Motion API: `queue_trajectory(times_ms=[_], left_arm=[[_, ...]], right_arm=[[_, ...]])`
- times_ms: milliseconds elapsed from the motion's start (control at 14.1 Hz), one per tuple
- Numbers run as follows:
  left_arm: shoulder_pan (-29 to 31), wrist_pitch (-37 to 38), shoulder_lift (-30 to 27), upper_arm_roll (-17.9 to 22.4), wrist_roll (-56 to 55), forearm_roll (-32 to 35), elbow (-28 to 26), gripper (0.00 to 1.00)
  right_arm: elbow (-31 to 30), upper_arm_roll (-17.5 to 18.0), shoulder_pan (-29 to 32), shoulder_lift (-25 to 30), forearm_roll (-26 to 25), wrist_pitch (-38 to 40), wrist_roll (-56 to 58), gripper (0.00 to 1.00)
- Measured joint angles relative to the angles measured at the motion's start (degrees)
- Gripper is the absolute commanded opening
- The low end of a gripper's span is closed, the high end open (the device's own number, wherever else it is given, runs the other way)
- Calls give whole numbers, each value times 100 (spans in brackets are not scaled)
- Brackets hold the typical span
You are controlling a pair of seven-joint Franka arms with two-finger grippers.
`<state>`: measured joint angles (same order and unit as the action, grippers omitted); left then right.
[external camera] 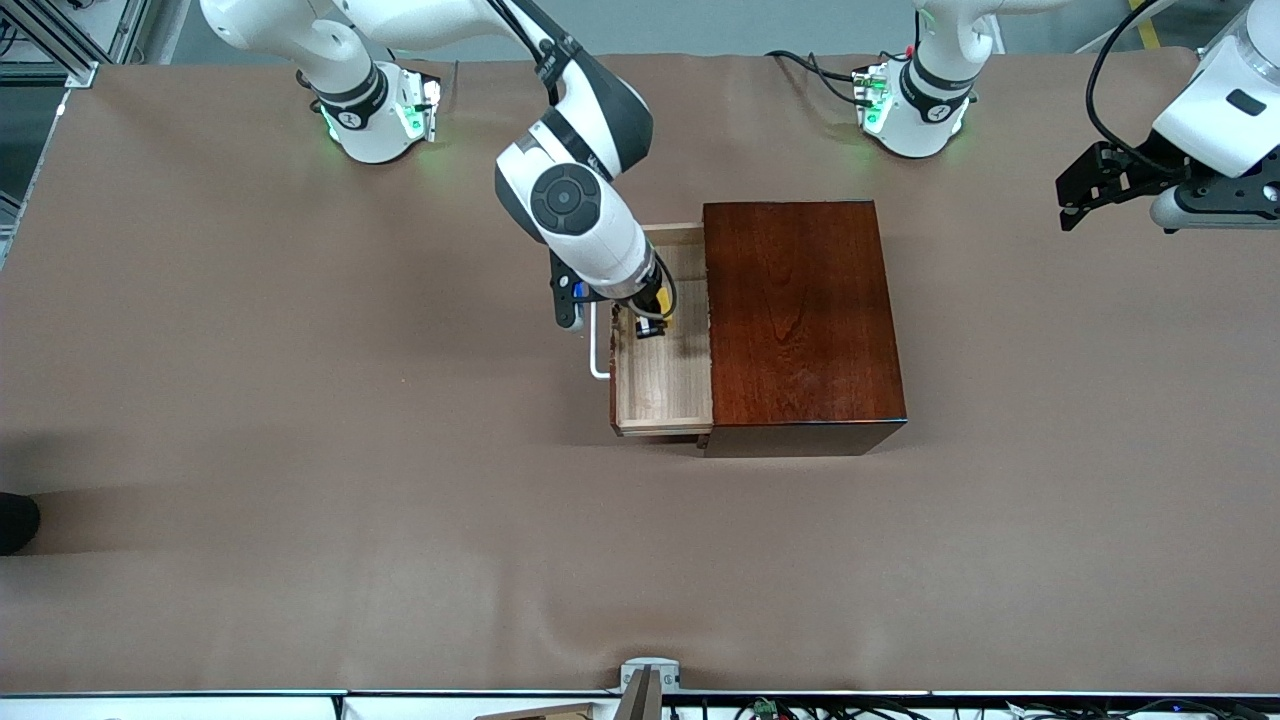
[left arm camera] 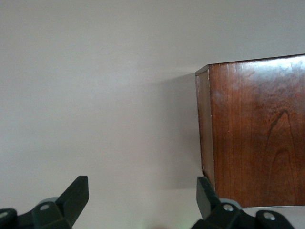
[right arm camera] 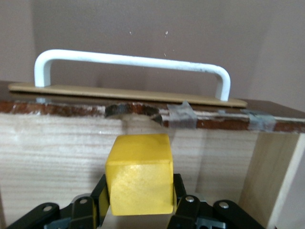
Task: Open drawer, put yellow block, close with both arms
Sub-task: 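Lower the cube into the drawer and open the right gripper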
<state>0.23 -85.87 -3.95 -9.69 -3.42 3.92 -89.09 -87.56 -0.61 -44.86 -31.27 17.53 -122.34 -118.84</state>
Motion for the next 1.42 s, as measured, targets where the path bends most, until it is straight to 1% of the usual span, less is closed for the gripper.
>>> queue_trajectory(times_ms=[142, 212, 354, 425, 496, 779, 920, 1133, 1416], left_arm=[[-2, 0, 0, -8, 0, 0, -1, 100], [-2, 0, 0, -14, 0, 0, -1, 100], [-3, 0, 0, -25, 0, 0, -1, 100], [-3, 0, 0, -27, 0, 0, -1, 100], [-3, 0, 0, -27, 0, 0, -1, 100], [-5, 0, 0, -41, 0, 0, -2, 100], [-6, 0, 0, -52, 0, 0, -2, 100], [-11, 0, 24, -180, -1, 0, -7, 100], [-19, -7, 71, -381, -15, 0, -8, 100]], right_arm=[[1, -11, 0, -84, -8, 1, 0, 3], [1, -12, 0, -133, -10, 1, 2, 14], [18, -12, -1, -178, -11, -6, 3, 59], [30, -14, -1, -179, -11, -6, 3, 86], [34, -23, 0, -179, -11, -6, 3, 100], [189, -48, 0, -181, -15, 16, 254, 100], [420, -73, 21, -180, -15, 279, 323, 100], [902, -109, 225, -175, -17, 1064, 481, 100], [1477, -143, 695, -110, -17, 2314, 1426, 100]])
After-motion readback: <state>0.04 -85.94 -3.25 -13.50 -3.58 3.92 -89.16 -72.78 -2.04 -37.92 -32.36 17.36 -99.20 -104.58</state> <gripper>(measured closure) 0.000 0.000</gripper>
